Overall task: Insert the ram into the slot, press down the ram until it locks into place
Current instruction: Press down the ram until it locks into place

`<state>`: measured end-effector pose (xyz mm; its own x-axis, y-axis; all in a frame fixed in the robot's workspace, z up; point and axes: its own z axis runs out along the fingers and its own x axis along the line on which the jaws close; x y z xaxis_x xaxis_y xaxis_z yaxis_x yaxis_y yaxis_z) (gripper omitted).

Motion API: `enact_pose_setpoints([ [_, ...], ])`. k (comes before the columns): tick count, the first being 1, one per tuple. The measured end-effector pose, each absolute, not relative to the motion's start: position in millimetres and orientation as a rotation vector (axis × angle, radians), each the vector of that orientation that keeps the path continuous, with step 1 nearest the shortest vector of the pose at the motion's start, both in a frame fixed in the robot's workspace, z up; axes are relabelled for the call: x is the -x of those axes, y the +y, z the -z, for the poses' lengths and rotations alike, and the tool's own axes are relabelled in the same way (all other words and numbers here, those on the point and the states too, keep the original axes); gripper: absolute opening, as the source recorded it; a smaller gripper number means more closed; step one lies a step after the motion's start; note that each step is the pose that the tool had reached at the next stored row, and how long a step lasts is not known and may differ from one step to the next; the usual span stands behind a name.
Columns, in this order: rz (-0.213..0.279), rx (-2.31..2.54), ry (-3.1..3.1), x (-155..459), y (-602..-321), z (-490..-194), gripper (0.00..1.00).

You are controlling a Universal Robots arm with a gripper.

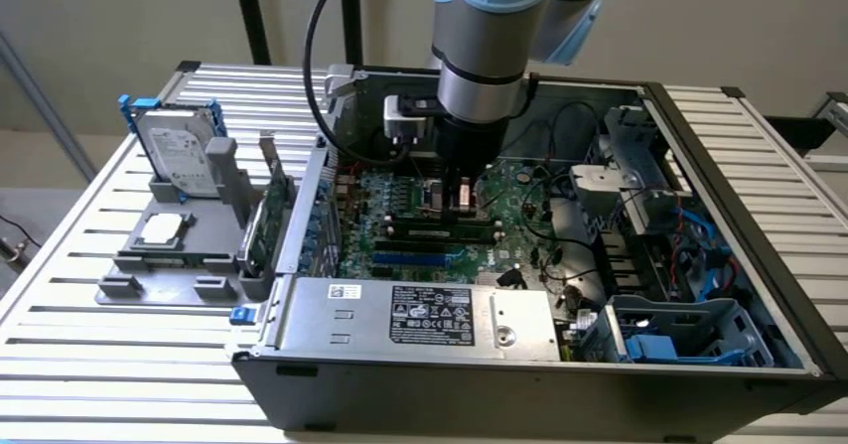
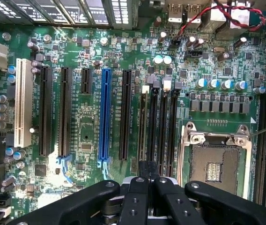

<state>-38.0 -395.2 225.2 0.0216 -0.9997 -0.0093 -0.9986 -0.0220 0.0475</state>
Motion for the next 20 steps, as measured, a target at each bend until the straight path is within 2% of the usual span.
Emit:
enact_pose_setpoints([
  [5, 0.062, -2.226, -2.178, 38.4, -395.2, -226.2, 0.11],
  [12, 0.063, -2.226, -2.178, 38.3, -395.3, -253.2, 0.11],
  [20, 0.063, -2.226, -2.178, 38.3, -395.4, -254.6, 0.11],
])
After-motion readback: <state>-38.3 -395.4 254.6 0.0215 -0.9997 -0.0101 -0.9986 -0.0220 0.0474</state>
